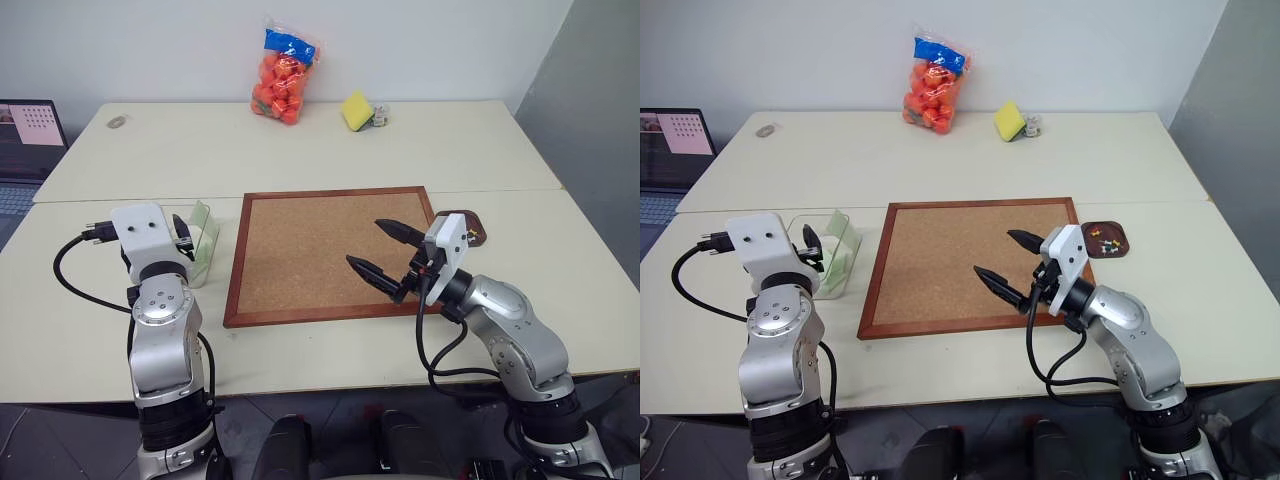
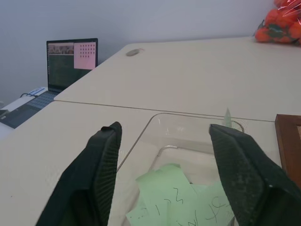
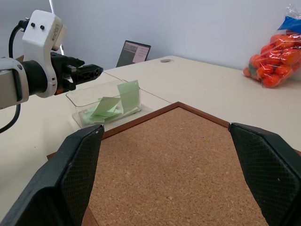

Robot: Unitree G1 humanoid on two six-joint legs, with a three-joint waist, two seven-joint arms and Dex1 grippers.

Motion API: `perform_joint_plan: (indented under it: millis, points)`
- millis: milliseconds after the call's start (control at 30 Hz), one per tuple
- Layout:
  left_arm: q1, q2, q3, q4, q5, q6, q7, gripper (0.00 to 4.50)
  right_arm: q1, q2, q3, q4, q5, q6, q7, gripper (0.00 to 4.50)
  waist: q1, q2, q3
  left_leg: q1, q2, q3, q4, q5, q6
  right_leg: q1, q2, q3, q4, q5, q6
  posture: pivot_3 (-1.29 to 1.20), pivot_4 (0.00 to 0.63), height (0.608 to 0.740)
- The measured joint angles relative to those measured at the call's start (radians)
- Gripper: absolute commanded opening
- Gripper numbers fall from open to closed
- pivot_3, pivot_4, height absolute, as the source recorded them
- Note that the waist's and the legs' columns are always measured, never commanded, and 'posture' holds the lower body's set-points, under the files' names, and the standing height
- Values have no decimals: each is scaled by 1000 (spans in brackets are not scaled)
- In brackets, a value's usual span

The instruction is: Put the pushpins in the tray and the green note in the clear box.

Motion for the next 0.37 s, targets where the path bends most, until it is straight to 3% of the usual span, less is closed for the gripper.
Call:
perform_joint_plan:
  millis: [100, 267, 367]
  points:
    - [0, 0, 0, 0, 0, 0, -1, 4450, -9, 0, 0, 0, 0, 8, -12, 4500, 0, 0, 0, 0, 0, 0, 0, 0, 0, 0, 0, 0, 0, 0, 0, 0, 150, 740]
    - [10, -1, -49, -14, -75, -2, -119, 4490, -12, -1, -8, -2, -14, 9, -48, 4500, 3, 0, 0, 0, 0, 0, 0, 0, 0, 0, 0, 0, 0, 0, 0, 0, 150, 740]
    - [85, 5, -185, -71, -143, 0, -256, 4490, 3, 7, -13, 3, -108, 9, -153, 4500, 0, 0, 0, 0, 0, 1, 0, 0, 0, 0, -1, 2, 0, 0, 0, 0, 150, 740]
